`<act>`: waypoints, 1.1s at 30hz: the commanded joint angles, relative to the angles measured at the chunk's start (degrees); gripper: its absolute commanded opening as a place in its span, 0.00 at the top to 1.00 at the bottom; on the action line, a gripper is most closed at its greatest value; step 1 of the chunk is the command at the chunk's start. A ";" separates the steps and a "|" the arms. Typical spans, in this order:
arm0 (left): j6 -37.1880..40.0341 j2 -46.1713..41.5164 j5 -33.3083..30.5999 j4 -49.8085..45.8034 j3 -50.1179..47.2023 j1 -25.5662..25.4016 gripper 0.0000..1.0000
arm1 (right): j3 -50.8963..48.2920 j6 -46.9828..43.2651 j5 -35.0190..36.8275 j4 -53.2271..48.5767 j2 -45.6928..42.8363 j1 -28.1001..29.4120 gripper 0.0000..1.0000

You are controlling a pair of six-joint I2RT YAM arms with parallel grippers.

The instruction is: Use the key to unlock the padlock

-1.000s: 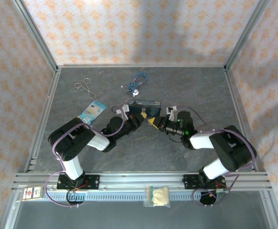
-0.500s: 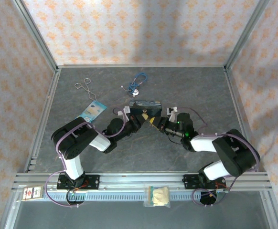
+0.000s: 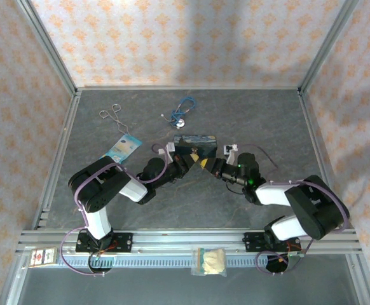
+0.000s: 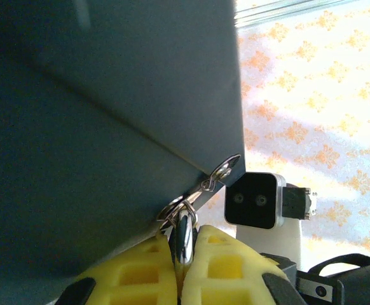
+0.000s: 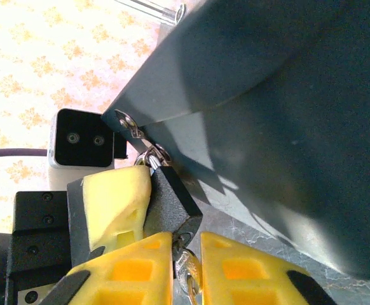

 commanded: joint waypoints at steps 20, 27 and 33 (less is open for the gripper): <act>4.34 12.08 1.10 31.57 -4.21 -1.25 1.00 | -1.65 52.64 -2.27 20.33 2.06 0.40 1.00; 12.14 12.16 0.75 31.61 -2.65 -2.34 1.00 | -0.59 64.23 -3.89 17.02 -0.29 0.67 1.00; 13.85 11.47 -0.65 31.62 -2.37 -2.30 1.00 | 0.05 64.36 -6.09 19.08 2.55 0.52 1.00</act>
